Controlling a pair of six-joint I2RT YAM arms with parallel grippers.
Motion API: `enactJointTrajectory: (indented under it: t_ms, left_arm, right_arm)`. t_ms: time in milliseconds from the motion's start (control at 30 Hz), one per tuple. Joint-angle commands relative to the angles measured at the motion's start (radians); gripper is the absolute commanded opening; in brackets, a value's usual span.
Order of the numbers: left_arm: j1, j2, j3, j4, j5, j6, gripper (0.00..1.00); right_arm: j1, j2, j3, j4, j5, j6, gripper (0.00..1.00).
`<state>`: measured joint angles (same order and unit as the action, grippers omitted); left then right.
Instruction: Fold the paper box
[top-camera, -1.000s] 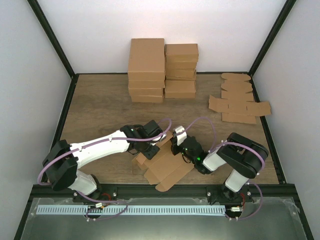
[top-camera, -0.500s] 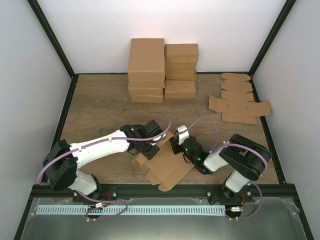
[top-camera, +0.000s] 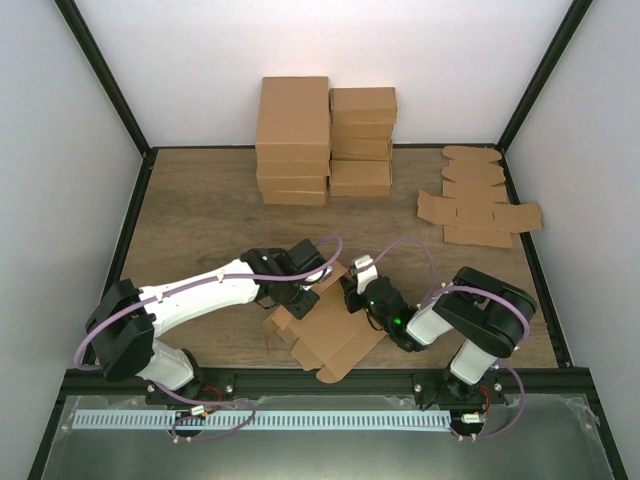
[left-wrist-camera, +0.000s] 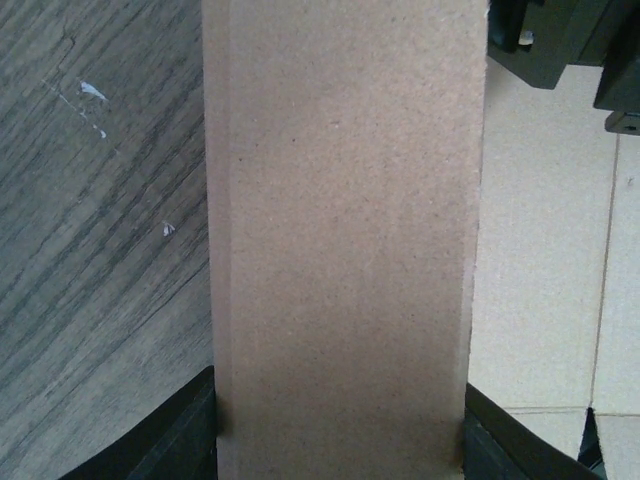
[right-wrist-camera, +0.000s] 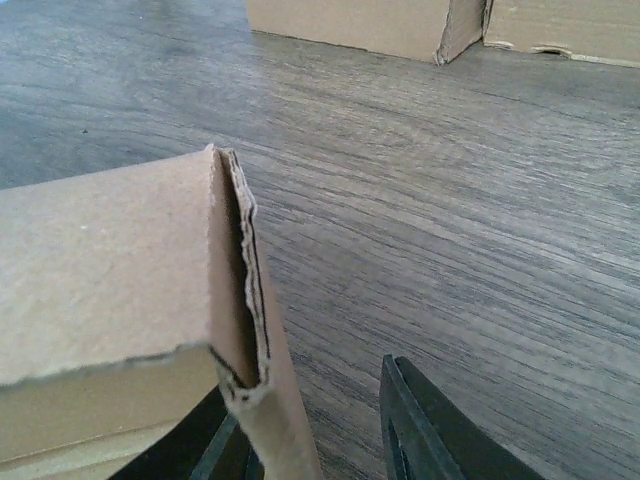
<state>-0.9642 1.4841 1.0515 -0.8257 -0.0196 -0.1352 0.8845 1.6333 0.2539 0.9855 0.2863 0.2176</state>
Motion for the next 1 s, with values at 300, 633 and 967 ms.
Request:
enactJointTrajectory:
  t_ms: [300, 633, 967]
  left_arm:
    - [-0.005, 0.010, 0.011, -0.008, 0.048, -0.003, 0.52]
    - [-0.004, 0.023, 0.012, 0.017, 0.092, -0.001, 0.52]
    - [-0.003, -0.077, 0.072, 0.016, 0.011, -0.070, 0.89]
  right_arm:
    - [0.006, 0.030, 0.004, 0.110, 0.022, -0.058, 0.27]
    - [0.007, 0.054, 0.017, 0.116, 0.017, -0.066, 0.01]
    - [0.006, 0.013, 0.005, 0.088, 0.044, -0.036, 0.01]
